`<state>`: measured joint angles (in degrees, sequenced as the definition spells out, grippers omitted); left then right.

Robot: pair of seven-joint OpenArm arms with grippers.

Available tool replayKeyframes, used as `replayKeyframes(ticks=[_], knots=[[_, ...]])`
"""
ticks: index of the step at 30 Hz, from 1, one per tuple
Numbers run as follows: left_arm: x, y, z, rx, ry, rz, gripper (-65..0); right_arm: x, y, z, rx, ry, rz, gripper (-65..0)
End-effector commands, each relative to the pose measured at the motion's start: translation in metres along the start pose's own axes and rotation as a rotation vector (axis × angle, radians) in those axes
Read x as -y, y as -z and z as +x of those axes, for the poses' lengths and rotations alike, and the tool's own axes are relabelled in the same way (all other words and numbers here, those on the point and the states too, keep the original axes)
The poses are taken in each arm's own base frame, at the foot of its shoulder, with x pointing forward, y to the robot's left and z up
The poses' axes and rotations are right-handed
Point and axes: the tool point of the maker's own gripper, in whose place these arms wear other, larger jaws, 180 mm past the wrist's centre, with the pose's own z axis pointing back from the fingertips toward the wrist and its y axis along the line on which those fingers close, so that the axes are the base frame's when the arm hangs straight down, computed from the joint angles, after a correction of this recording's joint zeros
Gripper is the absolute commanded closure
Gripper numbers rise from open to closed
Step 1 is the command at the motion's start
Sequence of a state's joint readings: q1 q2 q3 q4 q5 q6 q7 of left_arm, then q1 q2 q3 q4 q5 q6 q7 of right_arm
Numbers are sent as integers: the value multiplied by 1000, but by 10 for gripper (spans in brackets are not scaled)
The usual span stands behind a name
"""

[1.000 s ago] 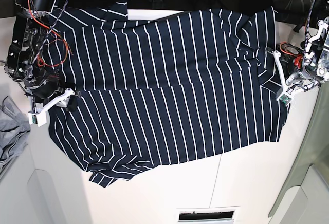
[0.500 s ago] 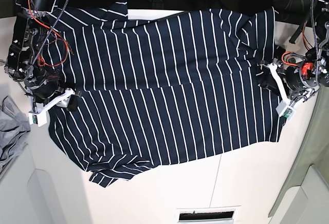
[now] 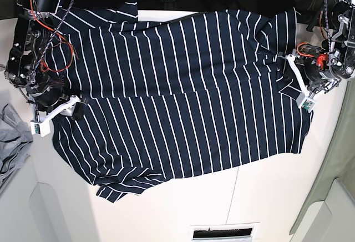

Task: Layout the t-shirt on the table in an organized manner, then fold the t-shirt properly
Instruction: 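Pull the sleeve fabric outward with the left gripper to unfold it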

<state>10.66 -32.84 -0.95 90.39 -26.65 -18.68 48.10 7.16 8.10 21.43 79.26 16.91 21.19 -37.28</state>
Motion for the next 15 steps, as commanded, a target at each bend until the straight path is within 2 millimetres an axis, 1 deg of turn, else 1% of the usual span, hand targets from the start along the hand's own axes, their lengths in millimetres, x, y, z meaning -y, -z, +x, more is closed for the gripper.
replayKeyframes(ticks=[1, 5, 6, 9, 10, 15], knots=[[-8, -5, 9, 27, 7, 15, -253, 1, -3, 20, 55, -9, 3, -302], [-10, -5, 7, 21, 17, 27, -248, 1, -3, 18, 52, -8, 3, -302], [-11, -5, 6, 20, 22, 32, -215, 1, -3, 18, 51, -8, 3, -302], [-15, -5, -1, 0, 52, 63, -38, 1, -3, 18, 51, -8, 3, -302], [-17, -5, -5, -10, 65, 76, 0, 1, -3, 18, 50, -9, 3, -302], [-21, -6, -30, -73, 105, 105, 0, 1, -3, 18, 51, -9, 3, -302]])
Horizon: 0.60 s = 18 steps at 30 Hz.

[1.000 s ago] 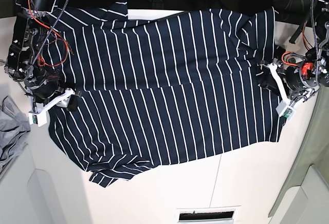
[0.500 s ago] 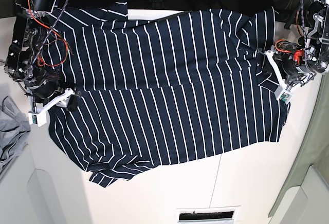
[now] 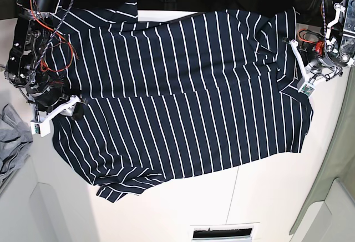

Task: Layout the t-shirt on the table in an organized manner, then fold the t-shirt properly
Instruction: 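Pull the sleeve fabric outward with the left gripper to unfold it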

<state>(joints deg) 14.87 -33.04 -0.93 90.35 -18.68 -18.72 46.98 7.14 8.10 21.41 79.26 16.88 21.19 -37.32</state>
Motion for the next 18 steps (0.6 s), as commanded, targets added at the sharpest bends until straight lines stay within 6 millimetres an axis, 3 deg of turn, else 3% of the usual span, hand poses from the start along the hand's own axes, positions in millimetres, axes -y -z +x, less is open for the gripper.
replayKeyframes(ticks=[1, 6, 9, 11, 15, 18], knots=[[-12, -5, 4, 14, 12, 25, 0, 1, -3, 18, 52, -8, 3, -302], [-12, -7, 7, 22, -2, 8, -11, 1, -3, 18, 51, -9, 2, -302], [-17, -11, 18, 55, -35, -13, -168, 1, -3, 18, 51, -9, 3, -302], [-25, -16, 28, 85, -64, -19, -239, 1, -3, 18, 51, -9, 3, -302], [-45, -27, 47, 156, -139, -12, -254, 1, -3, 18, 51, -8, 3, -302], [-32, -32, 57, 209, -151, -113, -254, 1, -3, 18, 51, -8, 3, -302]])
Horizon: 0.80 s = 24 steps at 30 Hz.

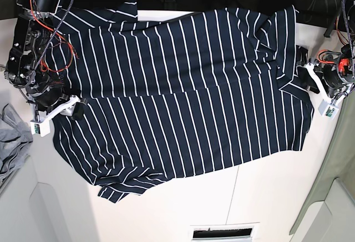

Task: Layout the t-shirt on the table in an organized manner, then fold the t-shirt properly
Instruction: 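Pull the sleeve fabric outward with the left gripper to unfold it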

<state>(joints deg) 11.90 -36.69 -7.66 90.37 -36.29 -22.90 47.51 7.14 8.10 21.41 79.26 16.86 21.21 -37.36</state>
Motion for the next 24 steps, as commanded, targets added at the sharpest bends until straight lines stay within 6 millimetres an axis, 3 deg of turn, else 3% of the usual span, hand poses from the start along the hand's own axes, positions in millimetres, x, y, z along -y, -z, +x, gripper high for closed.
replayKeyframes(ticks=[1, 7, 20, 24], knots=[[2, -5, 12, 41, 8, -24, -254, 1, -3, 18, 53, -7, 3, -302], [23, 6, 6, 40, 5, -64, -254, 1, -3, 18, 52, -8, 3, -302], [17, 9, 4, 34, 48, -14, -302, 1, -3, 18, 47, -8, 3, -302], [13, 13, -6, 7, 29, -12, -302, 1, -3, 17, 45, -8, 3, -302]])
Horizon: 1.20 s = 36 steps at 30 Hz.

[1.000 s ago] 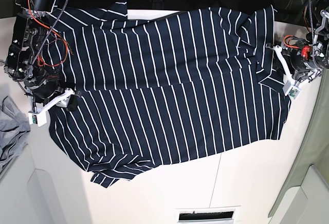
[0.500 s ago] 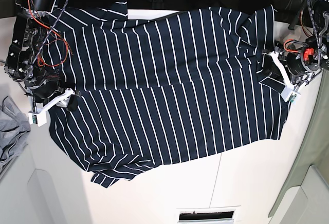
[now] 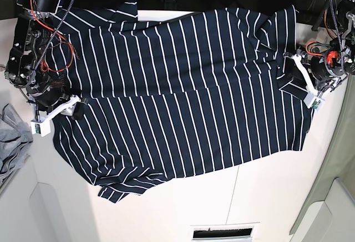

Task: Layout the t-shirt on the table in an organized manner, then fold the t-shirt properly
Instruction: 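Pull the sleeve fabric outward with the left gripper to unfold it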

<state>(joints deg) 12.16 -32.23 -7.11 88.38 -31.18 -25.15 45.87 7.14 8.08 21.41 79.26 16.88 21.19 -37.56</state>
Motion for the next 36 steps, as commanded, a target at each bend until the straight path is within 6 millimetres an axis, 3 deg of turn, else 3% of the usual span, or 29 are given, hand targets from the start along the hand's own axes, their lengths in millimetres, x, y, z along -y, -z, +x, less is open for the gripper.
replayKeyframes(ticks=[1, 4, 8, 13, 14, 20, 27, 36], knots=[[-8, -3, 7, 19, 5, 12, -302, 1, -3, 18, 48, -8, 3, -302], [-9, 1, -3, -4, -17, -4, -302, 1, -3, 18, 48, -8, 3, -302], [3, 0, 2, 21, -26, -67, -293, 1, -3, 18, 48, -8, 3, -302], [23, -2, 6, 49, -6, -182, -13, 1, -3, 18, 48, -8, 3, -302], [26, -3, 7, 51, -4, -200, 0, 1, -3, 18, 48, -8, 3, -302], [16, -6, 6, 37, 17, -172, 0, 1, -3, 18, 48, -9, 3, -302], [-25, -26, 11, 4, 44, -90, 0, 2, -3, 19, 52, -9, 2, -302], [-51, -43, -19, -137, 97, -36, 0, 10, -4, 23, 68, -48, -37, -301]])
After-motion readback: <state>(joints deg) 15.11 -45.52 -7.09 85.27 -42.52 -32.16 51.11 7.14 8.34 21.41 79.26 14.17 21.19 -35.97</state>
